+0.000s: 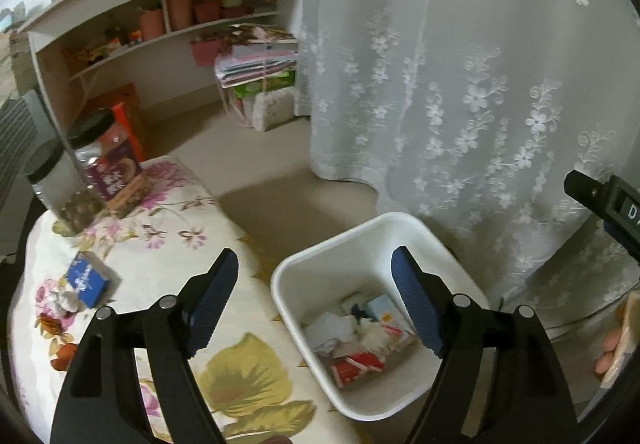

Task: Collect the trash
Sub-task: 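Release the yellow packet into the bin with the right gripper while the left gripper releases the red bag, then move the left gripper to the table and grasp an orange snack piece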

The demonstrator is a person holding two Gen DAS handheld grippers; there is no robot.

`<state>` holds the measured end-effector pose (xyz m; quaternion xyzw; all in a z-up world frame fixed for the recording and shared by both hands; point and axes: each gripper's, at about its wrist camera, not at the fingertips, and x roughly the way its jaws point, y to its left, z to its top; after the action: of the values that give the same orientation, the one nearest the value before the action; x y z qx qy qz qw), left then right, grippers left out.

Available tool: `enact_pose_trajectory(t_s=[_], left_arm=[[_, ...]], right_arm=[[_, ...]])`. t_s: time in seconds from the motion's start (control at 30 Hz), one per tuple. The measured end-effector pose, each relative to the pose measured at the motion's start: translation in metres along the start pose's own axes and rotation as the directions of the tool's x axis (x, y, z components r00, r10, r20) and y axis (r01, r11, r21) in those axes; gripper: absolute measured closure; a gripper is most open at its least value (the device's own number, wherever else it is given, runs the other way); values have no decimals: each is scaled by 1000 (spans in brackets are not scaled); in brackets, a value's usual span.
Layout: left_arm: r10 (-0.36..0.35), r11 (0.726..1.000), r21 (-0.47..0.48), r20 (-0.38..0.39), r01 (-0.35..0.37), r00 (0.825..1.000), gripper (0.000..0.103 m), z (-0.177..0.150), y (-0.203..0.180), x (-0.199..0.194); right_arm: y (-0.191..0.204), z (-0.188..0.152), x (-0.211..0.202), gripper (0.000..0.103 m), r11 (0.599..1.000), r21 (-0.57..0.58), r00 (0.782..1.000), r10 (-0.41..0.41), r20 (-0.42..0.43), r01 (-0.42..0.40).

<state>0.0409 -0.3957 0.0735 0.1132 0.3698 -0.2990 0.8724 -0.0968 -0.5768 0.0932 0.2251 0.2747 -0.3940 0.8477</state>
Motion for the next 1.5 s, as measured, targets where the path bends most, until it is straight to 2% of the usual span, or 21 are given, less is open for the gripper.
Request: enact_pose_trajectory(t_s=[0.1,0.2,0.43,0.63,0.97,1.1,1.27,1.37,1.5], left_arm=[[32,999,-7,13,-32,999,26,-1,14,-6],[67,998,-17,32,-66,997,19,-2,32,-13],[173,984,-46,51,-170,984,19,-13,76,-26],[273,962,-49,60,-270,960,17,-25,117,-37],[378,922,-83,-5,-377,926,16,-54,177,-45],[418,900,-107,-60,-422,906,16,-69,205,-41],[442,874,-130,-184,-468,878,16,-92,247,-23],[429,876,-105,-274,-470,861,16,-111,270,-6],[380,898,-57,-396,-435,836,16,-137,297,20]], right_arm=[[18,-6,-2,7,998,-57,1000,-12,5,12],[37,-13,-5,7,994,-109,1000,-12,16,14],[96,-43,-15,7,969,-246,998,2,65,15],[135,-64,-21,7,946,-323,996,30,80,-3],[202,-102,-26,7,901,-426,993,111,29,-88],[225,-114,-26,7,885,-449,990,138,-5,-125],[251,-130,-19,7,862,-481,987,152,-54,-159],[266,-140,-14,7,850,-492,982,162,-93,-187],[284,-150,-7,7,834,-506,975,172,-141,-220]])
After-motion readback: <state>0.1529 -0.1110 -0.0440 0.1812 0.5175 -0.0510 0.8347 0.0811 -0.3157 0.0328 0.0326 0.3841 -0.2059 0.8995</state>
